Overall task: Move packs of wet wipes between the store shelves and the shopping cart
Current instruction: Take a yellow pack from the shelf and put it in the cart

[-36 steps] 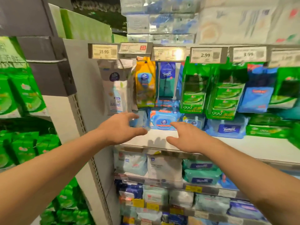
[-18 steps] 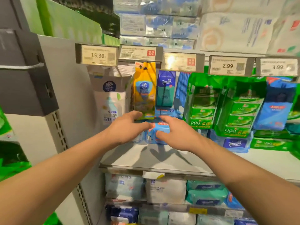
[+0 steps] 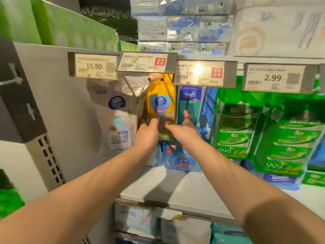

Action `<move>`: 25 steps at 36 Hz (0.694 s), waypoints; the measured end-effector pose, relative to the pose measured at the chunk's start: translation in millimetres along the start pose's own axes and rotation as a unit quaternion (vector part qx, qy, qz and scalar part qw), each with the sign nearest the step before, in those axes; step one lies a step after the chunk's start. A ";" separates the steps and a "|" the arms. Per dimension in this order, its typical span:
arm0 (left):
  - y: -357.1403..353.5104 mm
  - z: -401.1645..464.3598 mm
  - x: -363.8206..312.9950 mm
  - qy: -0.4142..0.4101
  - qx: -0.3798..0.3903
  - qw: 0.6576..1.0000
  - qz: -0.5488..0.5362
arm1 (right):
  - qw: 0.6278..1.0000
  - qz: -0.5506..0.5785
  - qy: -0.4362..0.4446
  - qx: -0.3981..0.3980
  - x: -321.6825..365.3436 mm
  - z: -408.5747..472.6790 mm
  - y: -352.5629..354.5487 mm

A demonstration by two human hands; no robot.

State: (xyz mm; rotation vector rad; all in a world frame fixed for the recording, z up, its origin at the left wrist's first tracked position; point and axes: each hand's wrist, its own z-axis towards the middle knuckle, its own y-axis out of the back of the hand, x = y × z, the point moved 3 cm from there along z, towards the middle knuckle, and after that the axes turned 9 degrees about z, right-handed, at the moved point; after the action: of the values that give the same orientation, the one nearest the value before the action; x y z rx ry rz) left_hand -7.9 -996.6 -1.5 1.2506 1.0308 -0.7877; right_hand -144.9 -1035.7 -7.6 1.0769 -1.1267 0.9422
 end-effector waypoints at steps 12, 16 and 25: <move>-5.7 24.6 8.2 -0.002 0.032 0.997 -0.070 | 0.999 0.032 0.000 0.029 -21.1 37.4 -26.3; -2.9 24.1 11.7 -0.005 0.044 0.997 -0.058 | 1.000 -0.009 0.009 0.006 -19.2 32.5 -25.9; -1.5 28.6 17.4 -0.013 0.060 0.996 -0.064 | 0.996 0.077 0.001 0.054 -14.7 23.2 -26.1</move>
State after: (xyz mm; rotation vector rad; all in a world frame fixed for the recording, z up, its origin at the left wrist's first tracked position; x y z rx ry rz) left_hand 2.3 -1023.8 -18.1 1.2817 1.0624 -0.9735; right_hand -127.8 -1064.9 -24.5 1.0862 -1.1812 1.1363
